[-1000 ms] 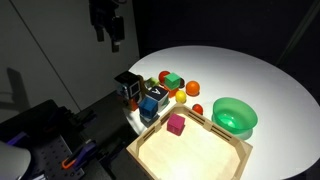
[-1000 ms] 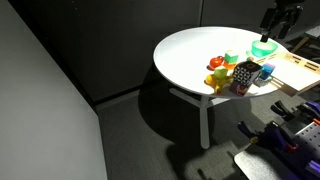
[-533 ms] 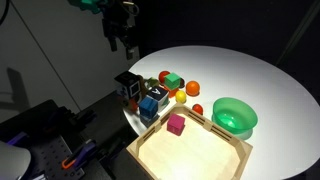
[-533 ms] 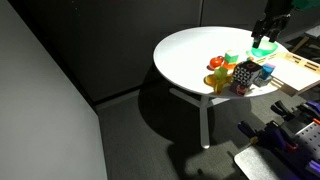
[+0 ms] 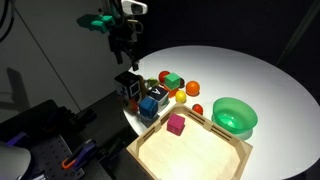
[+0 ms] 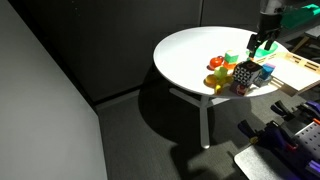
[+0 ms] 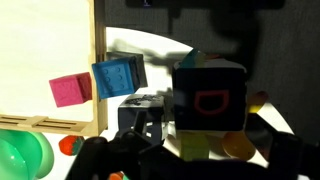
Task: Pick up the plushy cube with letter D and put it in the crate
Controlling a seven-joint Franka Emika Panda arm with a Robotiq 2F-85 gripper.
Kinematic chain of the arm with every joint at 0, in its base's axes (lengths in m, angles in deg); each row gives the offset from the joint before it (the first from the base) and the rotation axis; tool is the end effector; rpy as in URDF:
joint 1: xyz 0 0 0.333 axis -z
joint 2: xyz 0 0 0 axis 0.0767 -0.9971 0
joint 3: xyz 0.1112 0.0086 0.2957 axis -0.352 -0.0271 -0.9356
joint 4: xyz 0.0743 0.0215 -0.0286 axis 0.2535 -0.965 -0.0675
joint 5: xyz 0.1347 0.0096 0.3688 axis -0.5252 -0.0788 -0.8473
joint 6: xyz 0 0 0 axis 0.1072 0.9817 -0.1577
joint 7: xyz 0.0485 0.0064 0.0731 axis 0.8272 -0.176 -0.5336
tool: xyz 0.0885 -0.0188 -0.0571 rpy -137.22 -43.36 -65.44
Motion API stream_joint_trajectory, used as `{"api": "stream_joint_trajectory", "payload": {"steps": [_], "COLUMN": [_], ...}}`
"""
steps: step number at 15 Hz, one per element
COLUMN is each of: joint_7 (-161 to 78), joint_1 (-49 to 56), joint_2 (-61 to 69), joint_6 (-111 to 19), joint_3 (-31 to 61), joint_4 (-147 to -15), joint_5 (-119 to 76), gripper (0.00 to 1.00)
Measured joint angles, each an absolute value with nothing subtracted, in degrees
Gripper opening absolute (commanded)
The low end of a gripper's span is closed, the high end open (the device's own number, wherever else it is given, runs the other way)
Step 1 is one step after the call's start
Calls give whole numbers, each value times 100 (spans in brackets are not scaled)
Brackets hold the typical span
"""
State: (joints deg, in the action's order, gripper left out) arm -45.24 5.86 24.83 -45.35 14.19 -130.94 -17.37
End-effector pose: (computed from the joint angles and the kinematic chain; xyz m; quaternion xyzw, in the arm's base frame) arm 0.4533 -0.0387 0.3082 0.9982 -0.0058 -0.0429 0.0404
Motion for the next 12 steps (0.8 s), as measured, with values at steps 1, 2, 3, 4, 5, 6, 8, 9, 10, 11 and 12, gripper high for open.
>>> {"api": "stream_joint_trajectory", "payload": {"steps": [1,2,3,4,5,6,8,9,10,11,12], "joint_7": [-4510,-4491,-4466,-4449,-4436,-4426,-4387,-4358,-4332,-4316,-4308], "joint_1": [586,586,586,586,586,585,583,579,574,565,558], "joint_2": [2445,2401,2363,2322,2287,2254,2195,2172,2155,2137,2119], "joint_6": [-4621,-4706,-4776,-4837,-4902,-4966,-5069,-5108,-5137,-5158,-5175], "joint_3": [1417,1416,1414,1411,1407,1402,1379,1365,1351,1338,1326], "joint_4": [-13120,-13139,-13156,-13172,-13192,-13215,-13260,-13278,-13290,-13300,-13309], "joint_5": [-1687,-1641,-1606,-1588,-1573,-1556,-1512,-1493,-1484,-1481,-1480], "gripper": [100,100,100,100,100,100,100,100,100,100,100]}}
